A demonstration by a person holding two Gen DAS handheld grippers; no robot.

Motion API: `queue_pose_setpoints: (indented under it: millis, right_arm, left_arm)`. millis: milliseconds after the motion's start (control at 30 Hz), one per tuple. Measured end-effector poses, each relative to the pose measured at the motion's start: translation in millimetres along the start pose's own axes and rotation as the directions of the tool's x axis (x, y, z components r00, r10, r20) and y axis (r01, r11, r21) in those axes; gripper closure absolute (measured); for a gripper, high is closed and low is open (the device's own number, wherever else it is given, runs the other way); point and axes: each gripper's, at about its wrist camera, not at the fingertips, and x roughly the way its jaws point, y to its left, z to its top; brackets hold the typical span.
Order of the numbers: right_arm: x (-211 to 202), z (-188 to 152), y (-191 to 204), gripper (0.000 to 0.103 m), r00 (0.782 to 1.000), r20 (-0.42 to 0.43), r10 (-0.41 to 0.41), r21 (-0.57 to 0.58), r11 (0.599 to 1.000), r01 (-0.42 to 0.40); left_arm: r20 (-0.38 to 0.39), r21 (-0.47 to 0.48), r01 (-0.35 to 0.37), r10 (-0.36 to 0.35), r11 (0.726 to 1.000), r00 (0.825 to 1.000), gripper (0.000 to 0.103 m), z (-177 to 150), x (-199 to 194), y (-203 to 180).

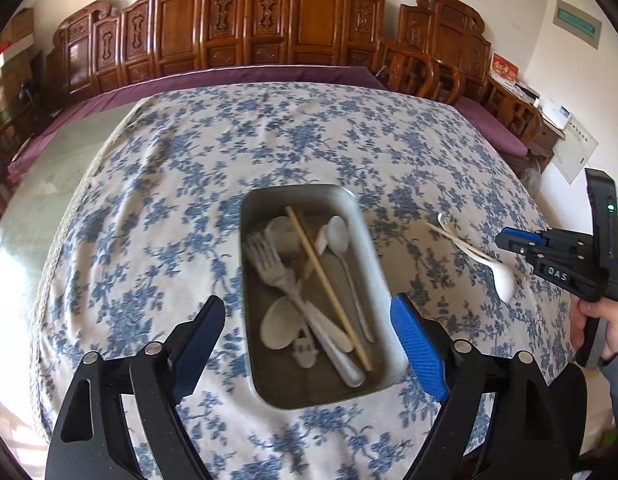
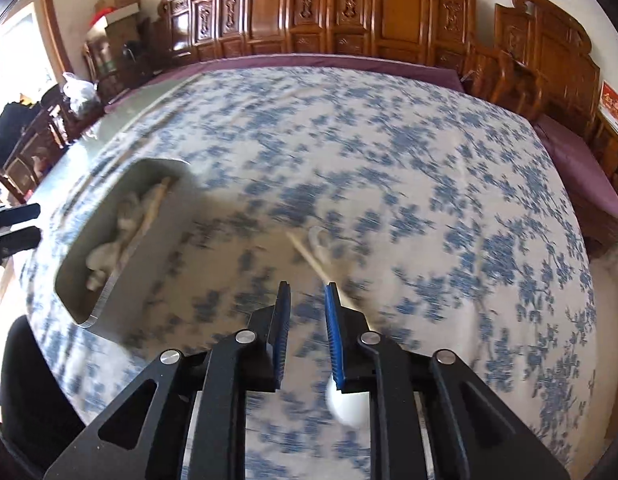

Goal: Organize utensils
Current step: 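Grasp the wooden chopstick with the right gripper while the left gripper approaches the white spoon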

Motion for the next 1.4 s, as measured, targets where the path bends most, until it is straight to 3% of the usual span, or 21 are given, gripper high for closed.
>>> queue_pose_setpoints:
  millis: [200,367,567,833,967,1167,1400]
  right_arm:
    - [28,-10,-33,0.083,0.998,-0.066,-0.023,0.01,1.0,0.024]
    - [41,-15,-51,0.083,0.995,-0.098,0.014,0.024,1.0,-0.012]
    - [50,-18,-52,0.083,0.989,-0.122,0.08,0.015,0.997,-0.078]
    - [60,-11,-43,0.083,0.986,-0.156,0.065,-0.06,0.995,-0.075]
    - [60,-11,-43,0.092,0.983,-0.165,0.075,-0.066,0.994,-0.087]
    - [39,-20,-58,0.097,0.985,-0.121,0.124,0.012,0.992,-0.124]
    - [1,-33,-68,0.097,0.994,-0.051,0.1,0.061,0.993,-0.097]
  left_arm:
    - [-0.019,0.009,0.003,-0.003,1.0,1.0,0.021,2,8,-20]
    - [-0.029,0.027,-0.002,0.003,1.0,1.0,0.021,3,10,-34]
    - [-0.041,0.044,-0.001,0.003,0.999,0.999,0.021,1,15,-47]
    - [-0.05,0.074,0.0,0.004,0.997,0.999,0.021,-2,15,-62]
    - [-0.048,0.084,0.005,-0.001,0.996,0.999,0.021,0,14,-70]
    - [-0.045,0.1,0.025,-0.021,0.995,0.999,0.021,2,15,-84]
    - [-0.052,0.128,0.051,-0.044,0.99,0.998,0.021,5,25,-107]
